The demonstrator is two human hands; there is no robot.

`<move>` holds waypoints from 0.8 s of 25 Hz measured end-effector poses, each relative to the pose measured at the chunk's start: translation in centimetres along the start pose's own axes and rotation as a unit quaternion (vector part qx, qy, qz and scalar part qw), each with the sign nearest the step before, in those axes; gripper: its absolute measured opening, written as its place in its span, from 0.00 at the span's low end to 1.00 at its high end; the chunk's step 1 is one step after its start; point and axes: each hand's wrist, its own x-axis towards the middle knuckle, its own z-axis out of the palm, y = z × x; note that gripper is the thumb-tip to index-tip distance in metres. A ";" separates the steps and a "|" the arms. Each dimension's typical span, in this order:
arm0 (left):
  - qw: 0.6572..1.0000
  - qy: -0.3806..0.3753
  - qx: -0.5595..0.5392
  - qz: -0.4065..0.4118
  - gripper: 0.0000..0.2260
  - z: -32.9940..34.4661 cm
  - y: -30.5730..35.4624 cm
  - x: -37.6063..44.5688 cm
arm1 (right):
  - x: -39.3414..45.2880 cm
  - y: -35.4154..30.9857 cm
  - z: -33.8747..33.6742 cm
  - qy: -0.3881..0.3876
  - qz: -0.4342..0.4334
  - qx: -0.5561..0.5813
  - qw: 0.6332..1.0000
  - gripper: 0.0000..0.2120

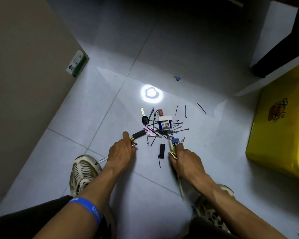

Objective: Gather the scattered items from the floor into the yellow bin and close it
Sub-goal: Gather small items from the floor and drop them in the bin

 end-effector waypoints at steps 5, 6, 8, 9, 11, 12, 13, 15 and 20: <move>0.997 -0.002 -0.076 -0.030 0.16 0.9 3.8 -1.2 | 1.2 -0.3 -0.9 0.002 0.003 0.011 1.000 0.14; 0.997 -0.009 -0.079 -0.020 0.16 1.6 5.1 -1.5 | 0.9 0.2 -1.3 0.000 0.011 0.019 1.000 0.14; 0.997 -0.021 -0.074 0.004 0.16 2.7 7.8 -1.8 | -0.3 1.1 -1.7 -0.013 0.015 0.017 1.000 0.12; 0.997 -0.026 -0.070 0.010 0.16 3.0 9.1 -1.7 | -1.0 1.5 -2.0 -0.015 0.021 0.023 0.999 0.11; 0.998 -0.027 -0.053 0.016 0.17 3.7 10.5 -1.6 | -2.0 2.0 -2.3 -0.016 0.036 0.048 0.998 0.11; 0.999 -0.027 -0.039 0.022 0.17 4.0 10.7 -1.5 | -2.3 2.3 -2.2 -0.016 0.042 0.053 0.998 0.11; 0.999 -0.031 -0.024 0.028 0.17 4.1 10.8 -1.4 | -2.5 2.5 -2.0 -0.019 0.043 0.051 0.998 0.11; 0.999 -0.035 -0.014 0.033 0.17 4.0 10.4 -1.3 | -2.6 2.6 -1.0 -0.027 0.030 0.044 0.998 0.10; 0.997 -0.001 -0.038 0.069 0.13 2.7 8.7 -1.6 | -1.9 1.5 1.5 0.000 0.020 0.004 1.000 0.14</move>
